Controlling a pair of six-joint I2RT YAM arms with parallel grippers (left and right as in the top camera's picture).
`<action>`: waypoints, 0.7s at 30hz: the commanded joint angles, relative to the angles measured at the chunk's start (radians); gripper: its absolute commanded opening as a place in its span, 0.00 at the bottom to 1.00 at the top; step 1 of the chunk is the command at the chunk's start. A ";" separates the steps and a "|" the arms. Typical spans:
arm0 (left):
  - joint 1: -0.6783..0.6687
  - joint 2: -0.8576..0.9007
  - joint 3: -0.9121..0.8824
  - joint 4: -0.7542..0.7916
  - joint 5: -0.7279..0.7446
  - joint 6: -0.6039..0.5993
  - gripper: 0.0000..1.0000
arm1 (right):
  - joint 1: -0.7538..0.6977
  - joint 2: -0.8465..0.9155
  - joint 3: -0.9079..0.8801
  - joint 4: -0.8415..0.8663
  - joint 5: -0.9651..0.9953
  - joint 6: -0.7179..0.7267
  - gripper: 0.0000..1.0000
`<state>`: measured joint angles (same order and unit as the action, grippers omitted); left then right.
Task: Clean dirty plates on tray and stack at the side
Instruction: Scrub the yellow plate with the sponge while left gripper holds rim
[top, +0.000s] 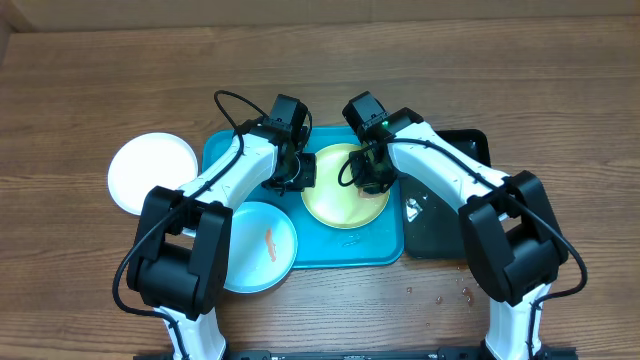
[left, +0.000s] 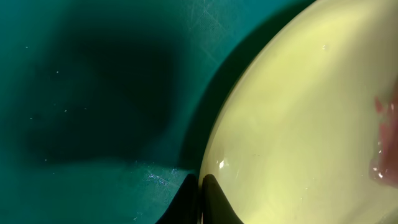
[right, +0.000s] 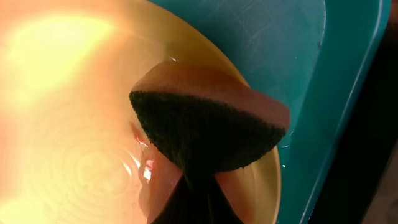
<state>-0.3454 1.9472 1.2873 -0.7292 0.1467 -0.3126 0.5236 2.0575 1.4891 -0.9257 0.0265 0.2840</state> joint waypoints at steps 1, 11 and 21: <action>-0.003 0.011 -0.007 -0.003 0.007 -0.002 0.04 | 0.000 0.033 -0.016 -0.003 -0.029 0.005 0.04; -0.003 0.011 -0.007 0.002 0.008 -0.002 0.04 | 0.000 0.033 -0.098 0.047 -0.168 -0.003 0.04; -0.003 0.011 -0.007 0.005 0.008 -0.002 0.04 | 0.000 0.033 -0.105 0.080 -0.415 -0.053 0.04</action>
<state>-0.3389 1.9472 1.2846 -0.7326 0.1257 -0.3122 0.4988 2.0533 1.4208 -0.8444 -0.2230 0.2466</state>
